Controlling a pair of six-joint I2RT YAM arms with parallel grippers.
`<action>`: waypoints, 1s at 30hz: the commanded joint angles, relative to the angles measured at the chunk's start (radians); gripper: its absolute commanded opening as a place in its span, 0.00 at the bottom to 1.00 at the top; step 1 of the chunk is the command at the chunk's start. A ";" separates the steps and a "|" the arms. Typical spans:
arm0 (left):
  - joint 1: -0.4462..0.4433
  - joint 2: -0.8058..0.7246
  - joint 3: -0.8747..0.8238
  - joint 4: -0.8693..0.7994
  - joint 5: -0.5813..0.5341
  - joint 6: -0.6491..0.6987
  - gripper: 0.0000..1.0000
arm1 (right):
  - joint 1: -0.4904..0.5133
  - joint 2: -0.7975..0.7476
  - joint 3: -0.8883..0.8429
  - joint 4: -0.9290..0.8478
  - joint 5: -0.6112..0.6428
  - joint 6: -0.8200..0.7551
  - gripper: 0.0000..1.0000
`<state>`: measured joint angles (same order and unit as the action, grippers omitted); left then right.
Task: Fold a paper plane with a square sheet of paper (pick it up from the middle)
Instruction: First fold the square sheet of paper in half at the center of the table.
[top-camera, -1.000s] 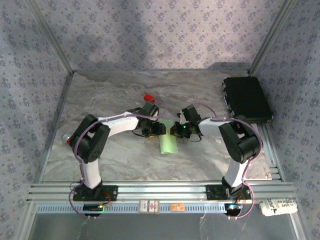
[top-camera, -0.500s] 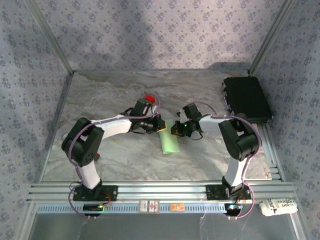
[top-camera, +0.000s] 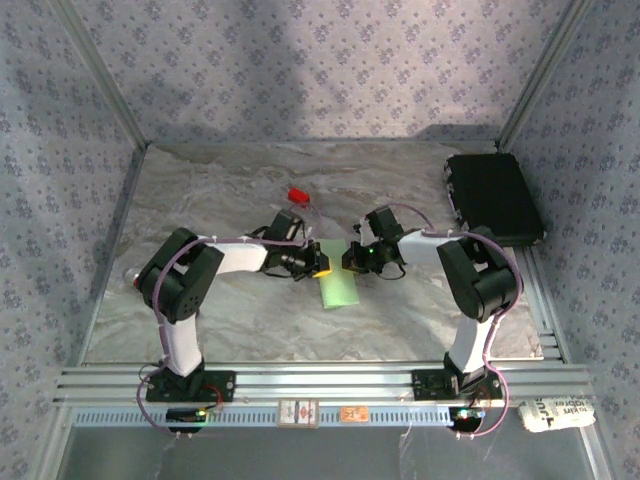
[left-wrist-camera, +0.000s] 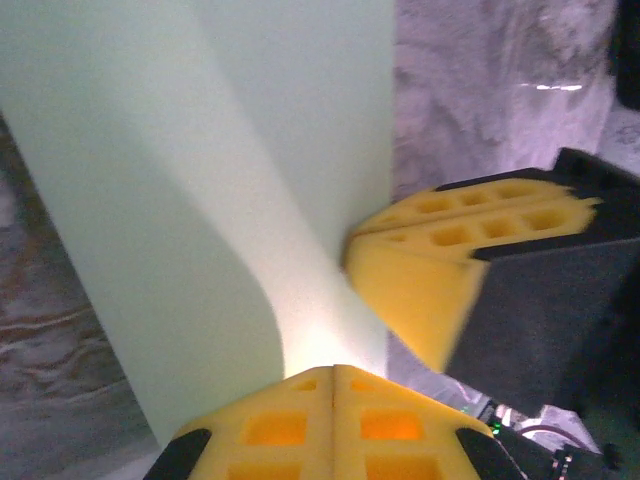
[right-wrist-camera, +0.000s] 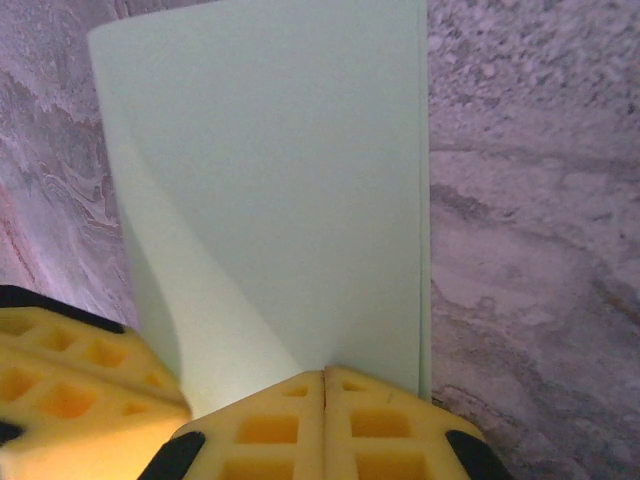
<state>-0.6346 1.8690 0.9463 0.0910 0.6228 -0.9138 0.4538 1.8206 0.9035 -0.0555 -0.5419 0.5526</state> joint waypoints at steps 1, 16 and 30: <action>0.006 0.017 -0.030 -0.028 -0.043 0.045 0.00 | -0.009 0.040 -0.044 -0.107 0.098 -0.003 0.00; 0.018 -0.058 0.025 -0.127 -0.079 0.113 0.00 | -0.006 0.029 -0.049 -0.115 0.127 -0.005 0.00; 0.052 0.074 0.092 -0.157 -0.055 0.141 0.00 | -0.002 0.033 -0.058 -0.107 0.128 0.001 0.00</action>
<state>-0.5888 1.9087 1.0519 -0.0326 0.5671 -0.7933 0.4538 1.8194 0.8963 -0.0452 -0.5388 0.5529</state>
